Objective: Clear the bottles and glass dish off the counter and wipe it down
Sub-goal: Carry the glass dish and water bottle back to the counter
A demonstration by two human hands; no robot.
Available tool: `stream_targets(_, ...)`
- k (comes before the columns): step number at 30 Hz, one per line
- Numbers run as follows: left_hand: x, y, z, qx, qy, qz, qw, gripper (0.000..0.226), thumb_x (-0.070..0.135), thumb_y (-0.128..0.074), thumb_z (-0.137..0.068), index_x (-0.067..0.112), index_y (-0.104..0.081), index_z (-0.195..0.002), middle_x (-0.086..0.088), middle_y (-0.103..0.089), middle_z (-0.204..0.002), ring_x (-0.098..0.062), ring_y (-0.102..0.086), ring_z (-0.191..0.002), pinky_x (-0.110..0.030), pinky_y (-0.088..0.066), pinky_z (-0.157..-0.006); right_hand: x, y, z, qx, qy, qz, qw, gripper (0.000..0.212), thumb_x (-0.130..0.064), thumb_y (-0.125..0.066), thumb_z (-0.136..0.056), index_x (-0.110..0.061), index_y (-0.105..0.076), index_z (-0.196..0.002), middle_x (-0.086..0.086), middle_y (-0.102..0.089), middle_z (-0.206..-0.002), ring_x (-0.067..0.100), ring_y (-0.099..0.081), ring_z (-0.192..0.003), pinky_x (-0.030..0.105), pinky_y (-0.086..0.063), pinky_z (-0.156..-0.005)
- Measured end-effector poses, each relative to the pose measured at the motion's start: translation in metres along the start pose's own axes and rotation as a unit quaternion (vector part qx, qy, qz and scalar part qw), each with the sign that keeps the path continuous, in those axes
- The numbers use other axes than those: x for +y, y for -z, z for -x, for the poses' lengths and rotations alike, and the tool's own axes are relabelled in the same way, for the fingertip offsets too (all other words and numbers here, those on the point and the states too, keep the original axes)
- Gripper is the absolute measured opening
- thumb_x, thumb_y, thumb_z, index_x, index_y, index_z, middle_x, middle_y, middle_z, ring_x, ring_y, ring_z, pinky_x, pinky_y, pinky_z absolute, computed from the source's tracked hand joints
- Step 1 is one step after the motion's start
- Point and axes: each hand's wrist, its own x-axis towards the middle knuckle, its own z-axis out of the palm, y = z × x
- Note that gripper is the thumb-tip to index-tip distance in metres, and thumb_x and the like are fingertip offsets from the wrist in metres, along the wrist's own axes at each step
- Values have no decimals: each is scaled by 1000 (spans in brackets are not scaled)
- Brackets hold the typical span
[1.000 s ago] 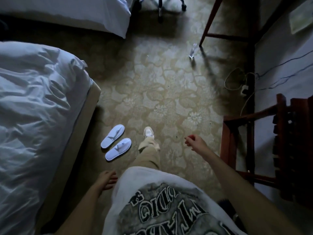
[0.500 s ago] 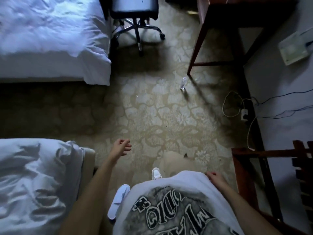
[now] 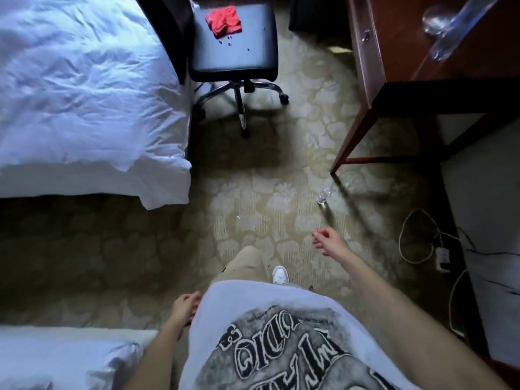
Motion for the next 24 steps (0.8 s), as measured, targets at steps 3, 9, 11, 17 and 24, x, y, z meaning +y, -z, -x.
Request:
stream_targets(3, 78, -6, -36, -33, -4, -22, 999, 22, 13, -53, -99, 5, -54, -79, 2, -39, -47, -4, -29, -27, -10, -21, -31, -57, 17, -51, 16, 22, -3, 1000, 9, -24, -53, -98, -15, -56, -96, 3, -64, -87, 11, -59, -74, 20, -41, -58)
stream_targets(9, 306, -48, -139, -57, -56, -89, 993, 15, 14, -55, -99, 1, -53, -91, -11, -53, -68, -17, -45, -52, -22, -39, -41, -79, 47, -136, 72, -106, -26, 991, 17, -22, -53, -97, -20, -51, -80, 8, -64, -82, 14, -55, -65, 21, -37, -49)
stream_targets(11, 395, -67, -162, -88, -96, -132, 983, 20, 21, -56, -98, 3, -51, -92, -7, -53, -65, -15, -45, -50, -22, -34, -42, -80, 59, -144, 102, -158, -55, 981, 15, -24, -53, -96, -19, -52, -82, 5, -63, -77, 14, -52, -61, 22, -34, -48)
stream_targets(17, 649, -136, -168, -131, -227, -230, 937, 18, 28, -55, -99, 16, -56, -86, -1, -63, -74, -10, -58, -57, -22, -41, -53, -126, 97, -189, 202, -208, -191, 938, 10, -20, -58, -94, -12, -54, -91, 7, -62, -74, 16, -52, -60, 22, -35, -44)
stream_targets(24, 804, -264, -169, -200, -276, -292, 894, 21, 34, -53, -99, 14, -57, -100, -2, -65, -82, -13, -61, -67, -25, -43, -62, -223, 191, -277, 414, -68, -323, 848, 59, -64, -72, -68, -22, -51, -103, -1, -61, -98, 13, -60, -89, 25, -48, -79)
